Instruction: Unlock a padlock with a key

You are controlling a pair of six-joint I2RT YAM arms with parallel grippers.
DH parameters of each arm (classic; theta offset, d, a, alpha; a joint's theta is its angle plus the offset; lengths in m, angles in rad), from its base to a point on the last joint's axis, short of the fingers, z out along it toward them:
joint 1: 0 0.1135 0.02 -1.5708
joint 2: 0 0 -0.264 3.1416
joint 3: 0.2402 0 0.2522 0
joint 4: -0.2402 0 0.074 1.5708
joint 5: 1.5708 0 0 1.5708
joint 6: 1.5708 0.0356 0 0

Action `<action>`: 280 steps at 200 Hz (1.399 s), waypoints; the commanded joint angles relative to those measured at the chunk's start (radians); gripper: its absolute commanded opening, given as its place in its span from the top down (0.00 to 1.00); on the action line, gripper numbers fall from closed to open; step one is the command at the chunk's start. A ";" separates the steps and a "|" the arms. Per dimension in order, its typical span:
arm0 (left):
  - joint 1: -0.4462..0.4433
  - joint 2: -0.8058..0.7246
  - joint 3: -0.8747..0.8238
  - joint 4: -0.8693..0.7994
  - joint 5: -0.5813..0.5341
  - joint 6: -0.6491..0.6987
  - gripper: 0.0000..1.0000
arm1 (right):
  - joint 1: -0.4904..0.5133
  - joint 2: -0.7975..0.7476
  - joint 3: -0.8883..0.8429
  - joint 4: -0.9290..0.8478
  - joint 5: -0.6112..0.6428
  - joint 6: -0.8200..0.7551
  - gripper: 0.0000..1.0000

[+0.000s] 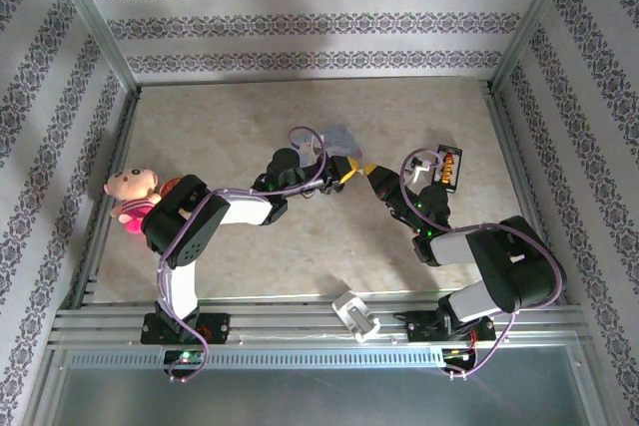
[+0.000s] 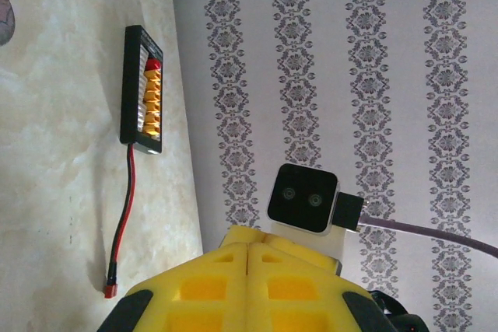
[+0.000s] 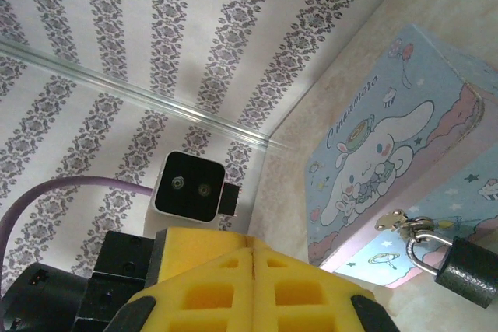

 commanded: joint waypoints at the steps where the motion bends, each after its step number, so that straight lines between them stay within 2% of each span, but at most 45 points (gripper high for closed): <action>1: -0.003 -0.003 0.013 0.033 0.030 0.020 1.00 | 0.012 0.001 0.003 0.067 0.003 0.007 1.00; 23: 0.004 -0.005 0.022 0.028 0.056 0.031 1.00 | -0.005 -0.007 -0.011 0.066 -0.024 0.018 1.00; 34: 0.012 -0.005 0.029 0.030 0.089 0.043 1.00 | -0.027 -0.017 -0.019 0.064 -0.060 0.033 0.90; 43: 0.020 -0.006 0.043 0.026 0.128 0.053 1.00 | -0.050 -0.027 -0.024 0.056 -0.102 0.043 0.85; 79: 0.032 -0.026 0.129 -0.132 0.304 0.156 1.00 | -0.106 -0.072 -0.007 -0.018 -0.304 0.044 0.78; 99: 0.033 -0.041 0.157 -0.206 0.353 0.208 1.00 | -0.116 -0.092 -0.009 -0.028 -0.362 0.041 0.75; 114: 0.035 -0.053 0.169 -0.244 0.368 0.241 1.00 | -0.121 -0.110 -0.010 -0.046 -0.386 0.028 0.69; 139: 0.037 -0.061 0.184 -0.277 0.373 0.263 1.00 | -0.123 -0.140 -0.003 -0.092 -0.404 0.003 0.67; 215: 0.040 -0.048 0.177 -0.224 0.322 0.223 1.00 | -0.125 -0.181 -0.012 -0.103 -0.412 0.007 0.67; 249: 0.041 -0.046 0.157 -0.182 0.277 0.197 1.00 | -0.123 -0.215 -0.022 -0.114 -0.395 0.012 0.64; 280: 0.042 -0.037 0.139 -0.113 0.241 0.152 1.00 | -0.116 -0.240 -0.016 -0.159 -0.391 0.002 0.67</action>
